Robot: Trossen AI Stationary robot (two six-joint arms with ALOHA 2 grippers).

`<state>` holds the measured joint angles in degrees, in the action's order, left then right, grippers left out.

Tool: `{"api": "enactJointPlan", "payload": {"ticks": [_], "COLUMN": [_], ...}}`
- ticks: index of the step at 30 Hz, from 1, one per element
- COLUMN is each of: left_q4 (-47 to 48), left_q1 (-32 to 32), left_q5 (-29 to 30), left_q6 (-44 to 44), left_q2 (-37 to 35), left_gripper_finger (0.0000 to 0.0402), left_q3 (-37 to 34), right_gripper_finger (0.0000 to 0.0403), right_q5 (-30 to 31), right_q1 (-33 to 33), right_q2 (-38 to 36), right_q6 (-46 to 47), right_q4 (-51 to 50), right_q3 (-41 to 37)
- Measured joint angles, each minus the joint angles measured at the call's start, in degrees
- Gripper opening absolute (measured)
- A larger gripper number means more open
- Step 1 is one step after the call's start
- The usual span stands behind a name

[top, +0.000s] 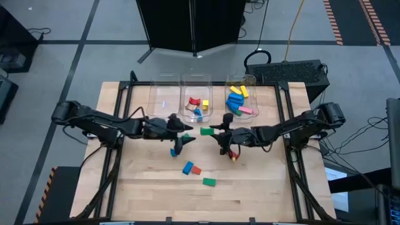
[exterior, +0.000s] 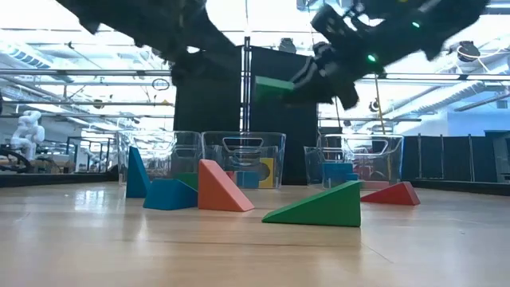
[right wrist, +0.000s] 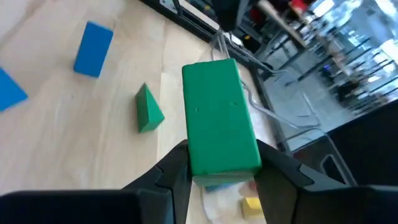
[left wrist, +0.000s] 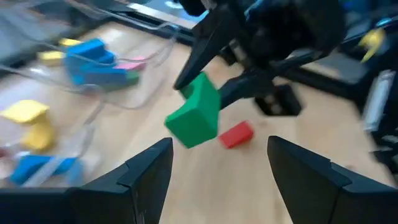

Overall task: Sort blocks by size
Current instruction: Put the green arch block into the center transparent bin

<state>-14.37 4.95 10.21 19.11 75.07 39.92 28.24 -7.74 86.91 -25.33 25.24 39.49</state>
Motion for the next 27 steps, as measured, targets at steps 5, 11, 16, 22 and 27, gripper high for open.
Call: {"api": "enactJointPlan", "payload": {"ticks": [5,11,16,22,27], "left_q4": [8.2,14.6,21.8,23.9,24.1], "left_q1": [5.1,10.7,14.2,15.9,16.1], "left_q5": [11.0,20.7,28.0,29.3,29.3], "left_q6": [-0.5,1.7,4.3,4.6,4.6], "left_q2": [-2.8,-2.9,-2.9,-1.6,0.1], "left_gripper_finger": [0.0262,0.0262,0.0262,0.0262,0.0262], "left_q3": [0.0,0.0,0.0,-0.1,-0.1], "right_gripper_finger": [0.0132,0.0132,0.0132,0.0132,0.0132], "right_q5": [-7.2,-8.1,-23.7,-40.1,-47.1], "right_q1": [5.5,12.3,21.3,30.5,33.9], "right_q2": [0.0,0.0,2.3,11.5,21.8], "right_q6": [8.4,11.2,15.7,20.8,23.2], "right_q4": [-13.9,-25.3,-30.4,-35.0,-40.6], "right_q3": [9.7,20.7,28.0,35.5,43.1]}}
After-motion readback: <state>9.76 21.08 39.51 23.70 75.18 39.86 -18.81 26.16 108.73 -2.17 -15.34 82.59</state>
